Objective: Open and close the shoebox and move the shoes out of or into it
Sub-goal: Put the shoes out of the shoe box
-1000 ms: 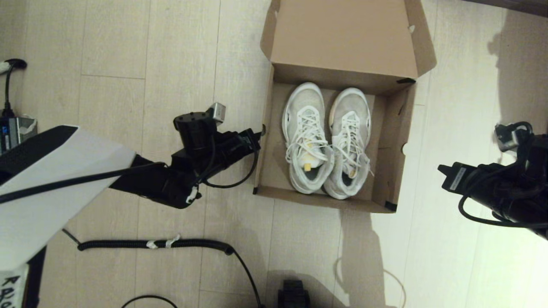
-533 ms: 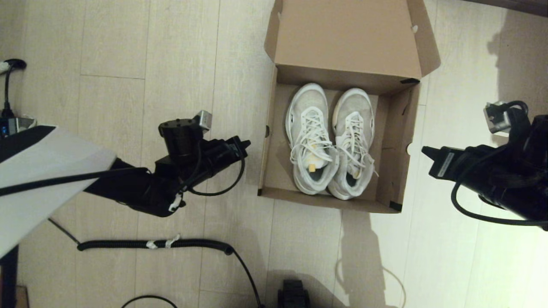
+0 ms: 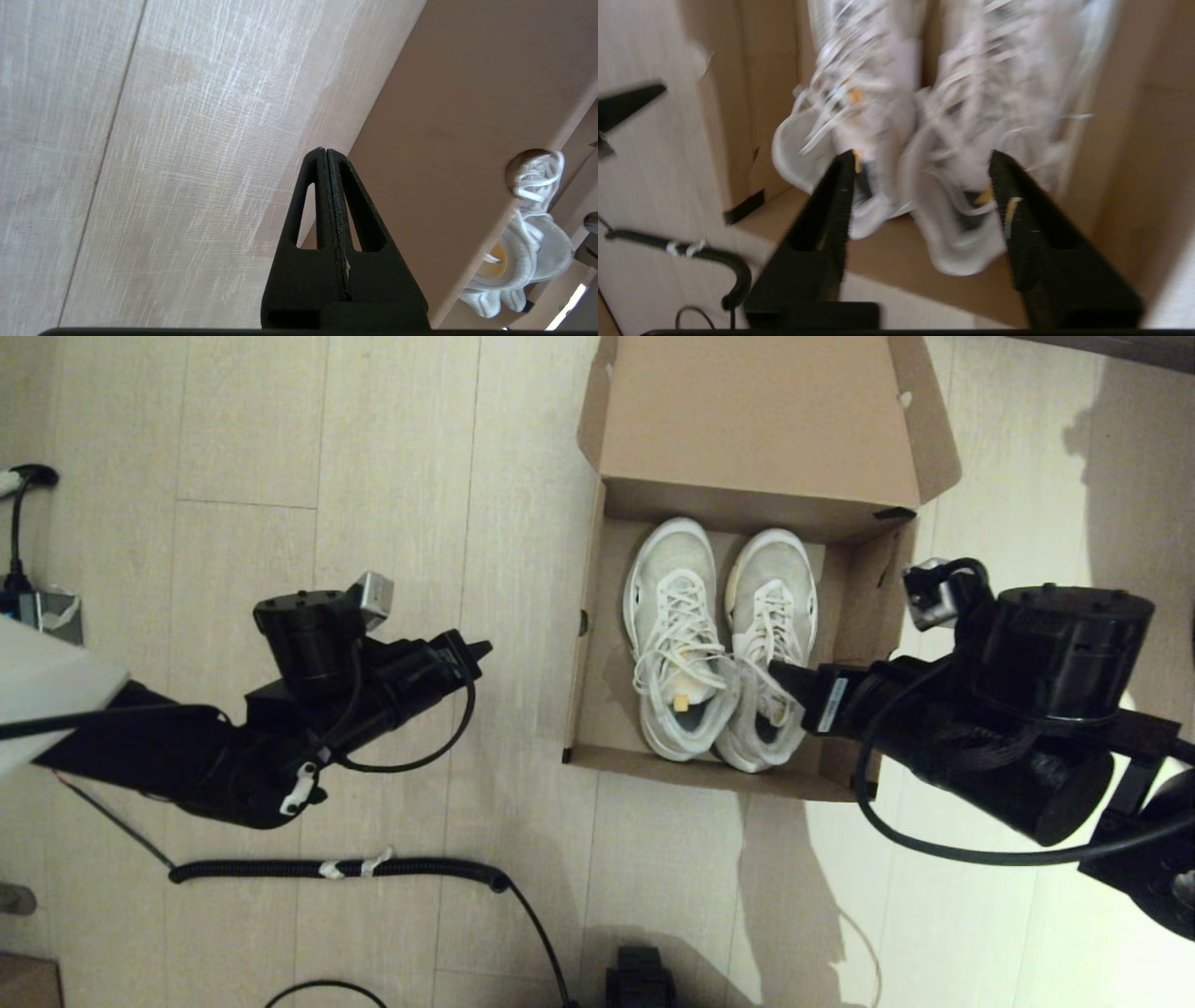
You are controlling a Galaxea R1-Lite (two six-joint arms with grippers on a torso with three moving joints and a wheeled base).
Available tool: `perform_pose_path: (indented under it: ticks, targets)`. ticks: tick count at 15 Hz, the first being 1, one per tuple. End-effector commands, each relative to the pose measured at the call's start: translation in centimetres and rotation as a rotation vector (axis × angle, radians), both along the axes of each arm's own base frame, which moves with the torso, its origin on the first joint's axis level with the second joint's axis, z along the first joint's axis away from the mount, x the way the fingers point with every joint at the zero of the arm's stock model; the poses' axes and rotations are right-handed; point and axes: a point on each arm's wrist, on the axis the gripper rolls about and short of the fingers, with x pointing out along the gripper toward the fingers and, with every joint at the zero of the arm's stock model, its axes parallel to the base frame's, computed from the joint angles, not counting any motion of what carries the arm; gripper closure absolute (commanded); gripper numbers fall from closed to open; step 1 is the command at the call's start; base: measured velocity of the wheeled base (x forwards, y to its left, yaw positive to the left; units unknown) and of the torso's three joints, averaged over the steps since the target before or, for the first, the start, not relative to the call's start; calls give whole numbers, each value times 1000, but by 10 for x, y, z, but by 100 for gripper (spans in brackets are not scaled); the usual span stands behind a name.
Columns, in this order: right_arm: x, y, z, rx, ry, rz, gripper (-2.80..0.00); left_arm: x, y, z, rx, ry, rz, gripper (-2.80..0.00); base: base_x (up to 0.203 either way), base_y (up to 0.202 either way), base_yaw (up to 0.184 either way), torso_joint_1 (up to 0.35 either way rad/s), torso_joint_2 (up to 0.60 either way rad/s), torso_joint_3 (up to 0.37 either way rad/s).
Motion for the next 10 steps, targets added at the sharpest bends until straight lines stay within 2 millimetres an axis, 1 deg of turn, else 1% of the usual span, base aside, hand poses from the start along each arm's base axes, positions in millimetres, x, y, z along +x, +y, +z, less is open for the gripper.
perform_pose_path:
  ticks: [1, 4, 7, 10]
  targets:
    - [2, 20, -13, -28, 27, 34, -280, -6, 2, 9, -9, -21, 0, 0, 0, 0, 0, 0, 0, 0]
    - [11, 38, -30, -94, 46, -3, -280, -14, 9, 7, -5, -7, 12, 0, 0, 0, 0, 0, 0, 0]
    - [26, 49, -49, -149, 20, -52, -280, -18, 13, 5, -5, 6, 20, 0, 0, 0, 0, 0, 0, 0]
    - [39, 58, -67, -167, -8, -74, -280, -18, 16, 7, -11, -7, 26, 0, 0, 0, 0, 0, 0, 0]
